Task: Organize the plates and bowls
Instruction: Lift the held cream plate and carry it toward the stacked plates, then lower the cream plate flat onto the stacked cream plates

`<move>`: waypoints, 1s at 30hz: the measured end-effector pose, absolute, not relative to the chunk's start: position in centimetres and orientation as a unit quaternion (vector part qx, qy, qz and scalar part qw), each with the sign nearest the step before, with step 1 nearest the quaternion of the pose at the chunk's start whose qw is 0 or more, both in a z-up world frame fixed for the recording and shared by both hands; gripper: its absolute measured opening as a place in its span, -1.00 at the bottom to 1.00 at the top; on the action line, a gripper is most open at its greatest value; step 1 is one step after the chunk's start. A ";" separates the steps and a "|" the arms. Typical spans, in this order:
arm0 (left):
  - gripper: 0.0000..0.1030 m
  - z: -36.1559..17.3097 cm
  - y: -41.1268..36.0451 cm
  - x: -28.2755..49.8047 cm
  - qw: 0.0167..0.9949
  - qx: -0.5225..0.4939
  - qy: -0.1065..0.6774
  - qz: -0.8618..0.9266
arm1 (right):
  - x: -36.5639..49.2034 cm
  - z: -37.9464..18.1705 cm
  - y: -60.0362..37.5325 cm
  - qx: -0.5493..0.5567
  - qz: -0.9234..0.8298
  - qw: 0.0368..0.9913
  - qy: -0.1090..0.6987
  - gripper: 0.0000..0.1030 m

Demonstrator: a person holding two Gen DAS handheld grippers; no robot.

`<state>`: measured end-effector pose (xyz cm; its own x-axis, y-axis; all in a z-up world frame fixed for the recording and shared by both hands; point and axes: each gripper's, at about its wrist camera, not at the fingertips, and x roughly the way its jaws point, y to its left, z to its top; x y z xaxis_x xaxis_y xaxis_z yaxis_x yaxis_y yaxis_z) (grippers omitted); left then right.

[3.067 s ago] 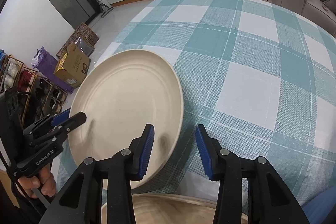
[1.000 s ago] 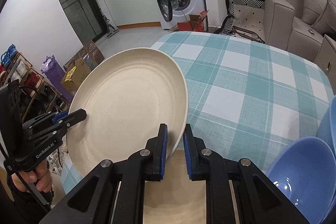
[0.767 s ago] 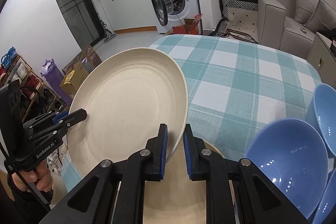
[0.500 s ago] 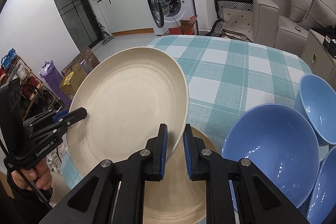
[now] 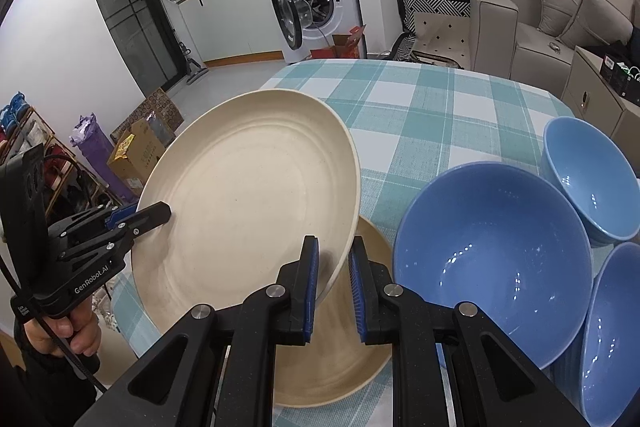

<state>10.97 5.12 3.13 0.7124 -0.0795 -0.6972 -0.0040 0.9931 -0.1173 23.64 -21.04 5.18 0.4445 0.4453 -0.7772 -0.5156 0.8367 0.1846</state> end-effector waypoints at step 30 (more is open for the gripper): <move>-0.68 -1.3 2.6 10.8 0.907 -0.009 0.419 -0.038 | 20.6 -0.8 -22.4 -0.072 0.253 0.835 0.483 -0.67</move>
<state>10.79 2.58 -1.31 0.6455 -0.0762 -0.7599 0.0616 0.9970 -0.0477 20.58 -22.44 -0.78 0.4055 0.3524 -0.8434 -0.4917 0.8619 0.1237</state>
